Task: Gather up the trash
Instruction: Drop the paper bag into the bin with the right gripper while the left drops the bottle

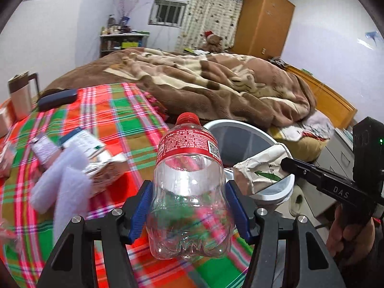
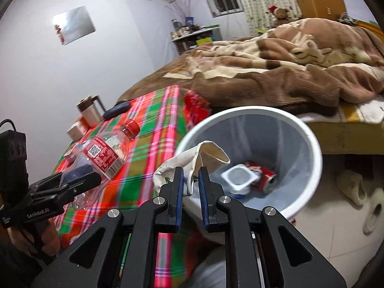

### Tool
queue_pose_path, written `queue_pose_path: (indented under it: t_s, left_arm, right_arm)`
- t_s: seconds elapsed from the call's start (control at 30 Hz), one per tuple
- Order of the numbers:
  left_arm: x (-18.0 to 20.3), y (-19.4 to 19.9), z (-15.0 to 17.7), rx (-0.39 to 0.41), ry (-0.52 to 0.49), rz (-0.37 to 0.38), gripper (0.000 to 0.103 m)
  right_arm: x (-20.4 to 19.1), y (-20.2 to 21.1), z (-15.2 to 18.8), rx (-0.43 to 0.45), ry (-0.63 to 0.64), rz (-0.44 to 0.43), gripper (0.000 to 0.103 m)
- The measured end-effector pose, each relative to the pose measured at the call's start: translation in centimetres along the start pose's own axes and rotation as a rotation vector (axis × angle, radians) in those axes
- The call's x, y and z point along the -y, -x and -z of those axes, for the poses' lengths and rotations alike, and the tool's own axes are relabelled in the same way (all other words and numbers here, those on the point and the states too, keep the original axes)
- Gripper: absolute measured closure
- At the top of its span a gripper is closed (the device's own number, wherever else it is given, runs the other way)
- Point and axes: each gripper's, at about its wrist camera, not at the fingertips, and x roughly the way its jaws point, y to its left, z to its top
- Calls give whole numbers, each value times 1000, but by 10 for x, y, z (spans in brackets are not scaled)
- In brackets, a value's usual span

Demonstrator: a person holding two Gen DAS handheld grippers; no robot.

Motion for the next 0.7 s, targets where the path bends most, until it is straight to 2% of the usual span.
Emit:
queue_pose_path:
  t_s: [0.37, 0.7]
  left_arm:
    - [39, -42, -11, -42, -70, 75, 41]
    - [57, -75, -11, -103, -89, 113, 41]
  right_arm:
    - [30, 2, 1, -2, -54, 59, 90]
    - [50, -3, 8, -39, -94, 84, 90]
